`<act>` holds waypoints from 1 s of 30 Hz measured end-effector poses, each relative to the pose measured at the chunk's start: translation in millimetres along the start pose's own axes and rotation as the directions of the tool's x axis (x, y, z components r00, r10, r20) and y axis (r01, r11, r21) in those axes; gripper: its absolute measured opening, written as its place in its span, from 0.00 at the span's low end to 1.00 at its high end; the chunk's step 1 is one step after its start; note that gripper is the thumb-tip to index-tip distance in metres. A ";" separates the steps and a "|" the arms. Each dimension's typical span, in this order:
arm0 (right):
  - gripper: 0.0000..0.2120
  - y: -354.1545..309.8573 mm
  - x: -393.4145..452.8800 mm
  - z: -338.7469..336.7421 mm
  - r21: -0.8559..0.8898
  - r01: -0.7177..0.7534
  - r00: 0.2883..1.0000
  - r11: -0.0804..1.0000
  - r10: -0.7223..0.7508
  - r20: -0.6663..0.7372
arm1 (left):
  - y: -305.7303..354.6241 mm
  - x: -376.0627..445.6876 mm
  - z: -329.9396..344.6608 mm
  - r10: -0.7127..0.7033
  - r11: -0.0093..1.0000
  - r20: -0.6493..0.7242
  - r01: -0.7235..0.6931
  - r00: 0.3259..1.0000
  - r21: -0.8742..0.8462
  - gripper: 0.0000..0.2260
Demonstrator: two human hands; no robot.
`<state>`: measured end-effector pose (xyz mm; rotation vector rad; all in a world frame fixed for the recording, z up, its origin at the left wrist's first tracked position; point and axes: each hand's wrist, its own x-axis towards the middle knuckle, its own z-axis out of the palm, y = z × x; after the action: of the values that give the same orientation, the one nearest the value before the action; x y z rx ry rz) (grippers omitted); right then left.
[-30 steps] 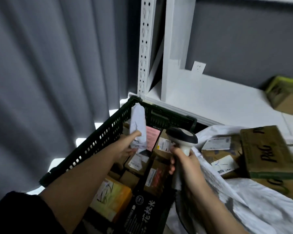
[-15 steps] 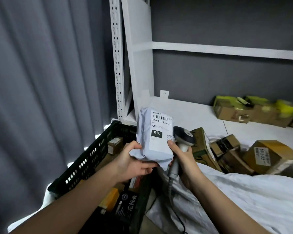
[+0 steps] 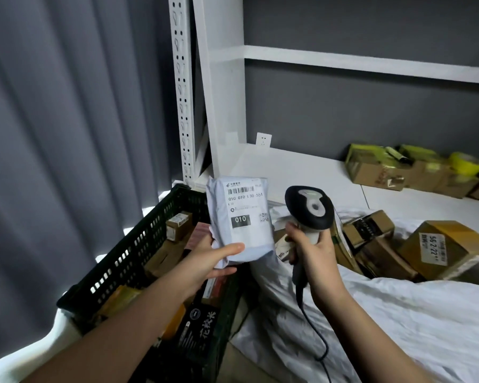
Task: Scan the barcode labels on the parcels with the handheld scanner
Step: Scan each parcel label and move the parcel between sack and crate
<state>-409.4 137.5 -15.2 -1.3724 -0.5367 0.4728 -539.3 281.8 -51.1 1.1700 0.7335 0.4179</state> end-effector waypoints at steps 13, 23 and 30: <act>0.20 -10.0 -22.3 4.5 0.001 -0.099 0.930 0.995 0.092 0.356 | -8.8 24.5 -16.7 0.053 0.998 -0.276 -0.058 0.960 -0.011 0.25; 0.13 -11.1 -26.9 7.1 0.018 -0.176 0.913 0.984 0.156 0.378 | -17.0 30.0 -20.1 0.046 0.998 -0.284 -0.053 0.958 -0.017 0.26; 0.12 -9.2 -25.1 7.6 0.033 -0.200 0.918 0.979 0.175 0.355 | -22.0 36.1 -22.2 0.033 0.999 -0.286 -0.043 0.958 -0.031 0.28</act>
<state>-433.8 126.9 -7.2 -1.2844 -0.6744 0.8973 -531.3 312.4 -86.9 1.1023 0.9498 0.6393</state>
